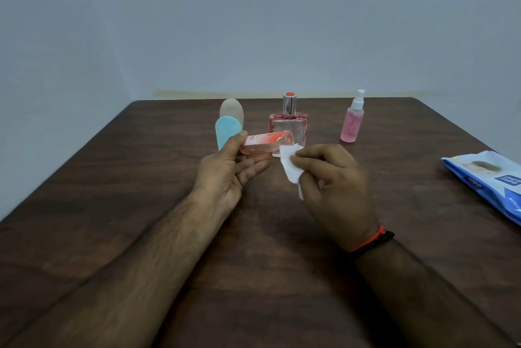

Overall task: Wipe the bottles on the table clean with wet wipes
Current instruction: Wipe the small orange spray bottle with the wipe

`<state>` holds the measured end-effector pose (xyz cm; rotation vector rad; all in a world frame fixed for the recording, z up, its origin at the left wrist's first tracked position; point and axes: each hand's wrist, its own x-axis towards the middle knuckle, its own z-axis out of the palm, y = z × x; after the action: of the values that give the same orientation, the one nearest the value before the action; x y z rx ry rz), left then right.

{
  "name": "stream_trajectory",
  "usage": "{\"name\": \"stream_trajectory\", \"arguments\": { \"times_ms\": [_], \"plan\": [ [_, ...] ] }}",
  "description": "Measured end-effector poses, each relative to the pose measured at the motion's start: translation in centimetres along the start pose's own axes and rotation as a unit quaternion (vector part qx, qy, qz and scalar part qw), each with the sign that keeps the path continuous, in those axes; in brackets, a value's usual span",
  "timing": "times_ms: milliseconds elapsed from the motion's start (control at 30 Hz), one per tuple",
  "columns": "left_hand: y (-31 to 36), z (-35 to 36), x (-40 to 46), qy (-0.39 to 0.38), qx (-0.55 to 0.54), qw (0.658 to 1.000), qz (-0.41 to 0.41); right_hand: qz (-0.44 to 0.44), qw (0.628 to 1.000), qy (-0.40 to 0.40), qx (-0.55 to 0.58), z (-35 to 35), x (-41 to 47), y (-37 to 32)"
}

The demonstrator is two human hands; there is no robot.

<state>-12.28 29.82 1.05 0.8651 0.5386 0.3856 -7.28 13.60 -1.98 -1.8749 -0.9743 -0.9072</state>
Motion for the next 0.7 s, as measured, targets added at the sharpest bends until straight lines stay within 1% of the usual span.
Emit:
{"name": "stream_trajectory", "arguments": {
  "times_ms": [67,133,200,300,367,533,700],
  "plan": [
    [0.2,-0.1,0.0,-0.001,0.017,1.000,-0.001,0.044,0.998,0.045,0.015,-0.3,0.2,0.0],
    [0.0,0.1,0.0,-0.002,0.042,0.999,0.002,0.043,0.997,0.069,-0.003,-0.5,0.3,0.0],
    [-0.3,0.2,0.1,-0.008,0.074,0.997,0.017,-0.006,0.999,0.045,-0.028,-0.4,0.4,0.1],
    [-0.5,0.1,0.0,-0.015,0.123,0.991,0.048,-0.083,0.993,-0.024,-0.080,0.2,0.4,0.0],
    [-0.5,-0.1,0.0,-0.010,0.155,0.986,0.061,-0.110,0.988,-0.053,-0.098,0.4,0.3,0.1],
    [-0.9,0.0,-0.3,-0.018,0.198,0.975,0.094,-0.138,0.983,-0.101,-0.061,0.6,0.3,-0.8],
    [-1.3,0.5,-1.2,-0.029,0.225,0.969,0.101,-0.125,0.987,-0.100,-0.028,0.4,0.5,-1.5]
  ]
}}
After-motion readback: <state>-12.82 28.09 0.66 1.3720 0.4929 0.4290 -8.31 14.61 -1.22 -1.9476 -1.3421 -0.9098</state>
